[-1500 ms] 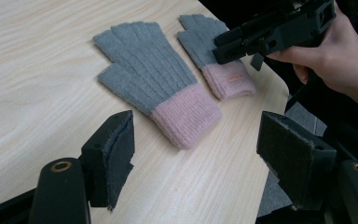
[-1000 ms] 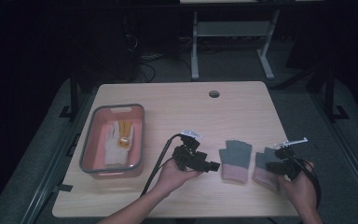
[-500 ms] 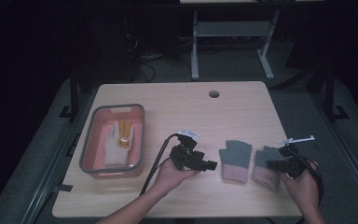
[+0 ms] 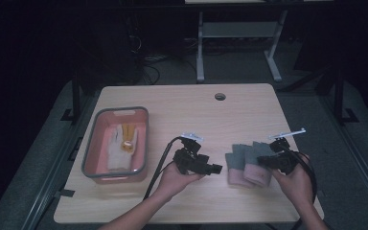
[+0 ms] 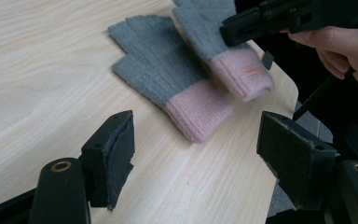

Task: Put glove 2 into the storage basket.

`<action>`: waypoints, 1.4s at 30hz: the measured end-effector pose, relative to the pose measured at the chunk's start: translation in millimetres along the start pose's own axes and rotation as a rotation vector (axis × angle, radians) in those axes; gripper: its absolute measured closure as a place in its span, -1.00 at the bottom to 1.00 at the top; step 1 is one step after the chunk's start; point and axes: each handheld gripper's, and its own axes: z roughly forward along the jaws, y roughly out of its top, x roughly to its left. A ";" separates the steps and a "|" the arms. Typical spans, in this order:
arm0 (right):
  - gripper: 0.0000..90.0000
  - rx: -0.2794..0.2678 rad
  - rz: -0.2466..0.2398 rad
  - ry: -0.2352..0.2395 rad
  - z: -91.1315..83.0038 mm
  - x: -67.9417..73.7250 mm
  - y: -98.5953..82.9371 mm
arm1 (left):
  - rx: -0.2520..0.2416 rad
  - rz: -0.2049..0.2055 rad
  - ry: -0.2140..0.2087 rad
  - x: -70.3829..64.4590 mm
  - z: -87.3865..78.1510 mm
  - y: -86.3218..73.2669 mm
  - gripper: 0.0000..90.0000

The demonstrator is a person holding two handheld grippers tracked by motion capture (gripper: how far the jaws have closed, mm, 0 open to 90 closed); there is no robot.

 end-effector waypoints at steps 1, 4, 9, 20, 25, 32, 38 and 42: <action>0.91 0.002 -0.007 0.005 2.2 2.4 1.6 | 0.000 0.000 0.000 0.0 0.0 0.0 -0.39; 0.90 0.014 -0.021 0.012 9.0 9.3 6.4 | 0.001 -0.006 -0.001 1.9 0.2 -0.6 -0.39; 0.90 0.024 -0.030 0.024 18.0 17.5 13.6 | 0.004 -0.015 0.000 3.5 1.3 -1.2 -0.39; 0.82 0.078 -0.082 0.032 42.4 26.3 20.9 | 0.010 -0.037 0.000 7.0 5.6 -2.6 -0.39; 0.50 0.034 -0.064 0.049 35.6 22.4 20.2 | 0.025 -0.051 -0.001 6.0 14.5 -2.1 -0.37; 0.25 -0.006 -0.025 0.062 25.6 9.9 14.9 | 0.034 -0.066 -0.010 2.0 28.2 1.3 -0.34; 0.08 -0.024 0.049 0.101 20.9 -4.2 6.6 | 0.053 -0.103 -0.022 6.1 47.3 2.5 -0.29; 0.00 -0.040 0.110 0.128 22.2 -14.2 -2.6 | 0.069 -0.136 -0.011 10.9 57.6 1.1 -0.28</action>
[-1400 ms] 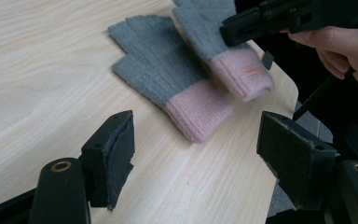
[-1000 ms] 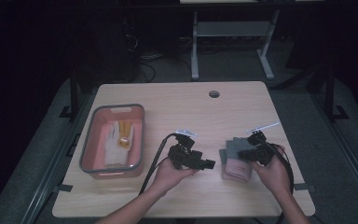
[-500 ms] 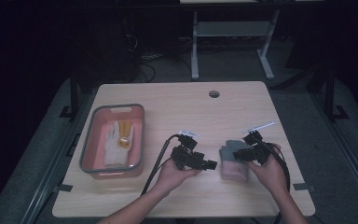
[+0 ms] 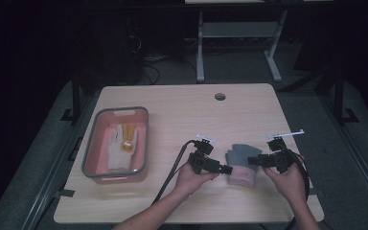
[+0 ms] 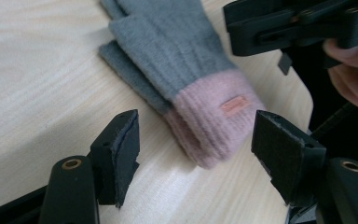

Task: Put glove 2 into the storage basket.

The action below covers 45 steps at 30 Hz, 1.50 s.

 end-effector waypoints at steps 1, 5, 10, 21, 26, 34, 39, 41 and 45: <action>0.00 0.000 0.002 0.005 0.1 -1.7 -1.0 | 0.007 -0.012 -0.004 1.2 4.0 -0.5 -0.28; -0.01 -0.007 0.026 0.023 1.0 -7.0 -5.0 | 0.016 -0.031 -0.012 2.2 11.2 -2.7 -0.27; -0.02 -0.021 0.064 0.044 6.2 -17.4 -12.9 | 0.032 -0.069 -0.041 2.1 20.5 -5.3 -0.23; -0.02 -0.021 0.136 0.089 16.0 -28.9 -18.3 | 0.059 -0.091 -0.049 1.4 31.7 -5.3 -0.06; 0.04 -0.029 0.160 0.116 20.4 -31.8 -19.0 | 0.072 -0.089 -0.058 1.2 34.3 -4.9 0.08; 0.35 -0.036 0.180 0.126 24.4 -30.2 -20.3 | 0.070 -0.098 -0.064 4.2 37.8 -1.3 0.26; 0.54 -0.038 0.210 0.147 27.0 -30.3 -22.1 | 0.058 -0.127 -0.100 8.6 39.2 -0.1 0.37; 0.61 -0.040 0.218 0.154 27.7 -31.0 -22.5 | 0.053 -0.143 -0.113 9.8 39.6 0.1 0.41; 0.70 -0.049 0.238 0.179 27.3 -33.6 -22.4 | 0.025 -0.138 -0.105 9.3 39.3 0.1 0.43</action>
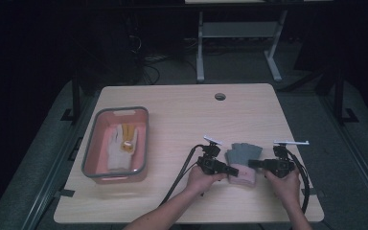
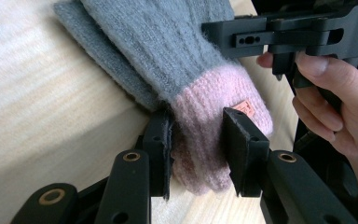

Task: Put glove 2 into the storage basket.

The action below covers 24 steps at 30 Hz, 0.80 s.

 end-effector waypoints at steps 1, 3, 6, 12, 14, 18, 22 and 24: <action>0.71 0.000 0.008 0.006 -0.8 -0.4 0.4 | -0.002 -0.002 0.000 -0.3 -0.3 0.0 0.43; 0.74 0.003 0.008 0.008 -1.5 0.8 1.8 | -0.010 -0.001 -0.002 -0.1 -2.2 0.3 0.46; 0.74 -0.002 0.006 0.011 -2.2 2.1 2.2 | -0.013 0.000 -0.003 1.1 -3.6 0.2 0.47; 0.75 -0.010 0.003 0.038 -3.1 6.6 3.3 | -0.018 -0.003 -0.005 4.3 -10.0 -0.2 0.48; 0.75 -0.011 -0.007 0.037 -2.4 8.9 4.2 | -0.024 -0.005 -0.007 5.1 -12.4 -0.4 0.48; 0.75 -0.011 -0.006 0.047 -3.0 13.7 6.5 | -0.031 -0.004 -0.012 5.7 -17.4 -0.6 0.48; 0.75 -0.016 -0.012 0.057 -5.2 19.1 8.2 | -0.037 0.006 -0.015 4.2 -23.5 0.0 0.48; 0.75 -0.018 -0.018 0.061 -5.7 21.9 9.4 | -0.039 0.011 -0.015 3.7 -27.1 0.2 0.48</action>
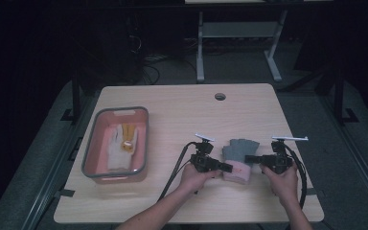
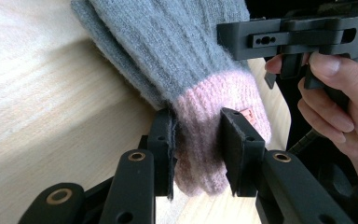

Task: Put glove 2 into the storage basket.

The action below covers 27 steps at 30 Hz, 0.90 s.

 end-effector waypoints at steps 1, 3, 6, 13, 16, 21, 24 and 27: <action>0.75 0.002 0.002 0.002 -0.3 1.8 0.6 | 0.002 -0.001 0.001 -0.4 -1.9 0.1 0.48; 0.75 -0.001 -0.007 0.005 -0.3 5.2 2.1 | -0.007 0.001 -0.001 0.1 -5.4 0.0 0.48; 0.75 -0.001 -0.017 0.011 0.1 10.0 4.0 | -0.013 0.003 0.000 0.0 -10.5 -0.5 0.48; 0.75 0.001 -0.022 0.030 1.9 21.1 8.5 | -0.031 0.012 0.003 -0.2 -23.2 -1.3 0.48; 0.75 0.000 -0.022 0.042 3.7 24.7 10.0 | -0.037 0.013 0.004 0.2 -28.4 -1.5 0.48; 0.75 0.005 -0.026 0.053 7.2 34.0 14.7 | -0.044 0.013 0.009 1.9 -38.5 -1.9 0.48; 0.75 0.006 -0.033 0.055 8.2 37.5 16.7 | -0.049 0.015 0.011 2.5 -41.9 -1.9 0.48; 0.75 0.008 -0.036 0.074 10.6 41.8 19.5 | -0.055 0.015 0.016 2.4 -47.0 -2.4 0.48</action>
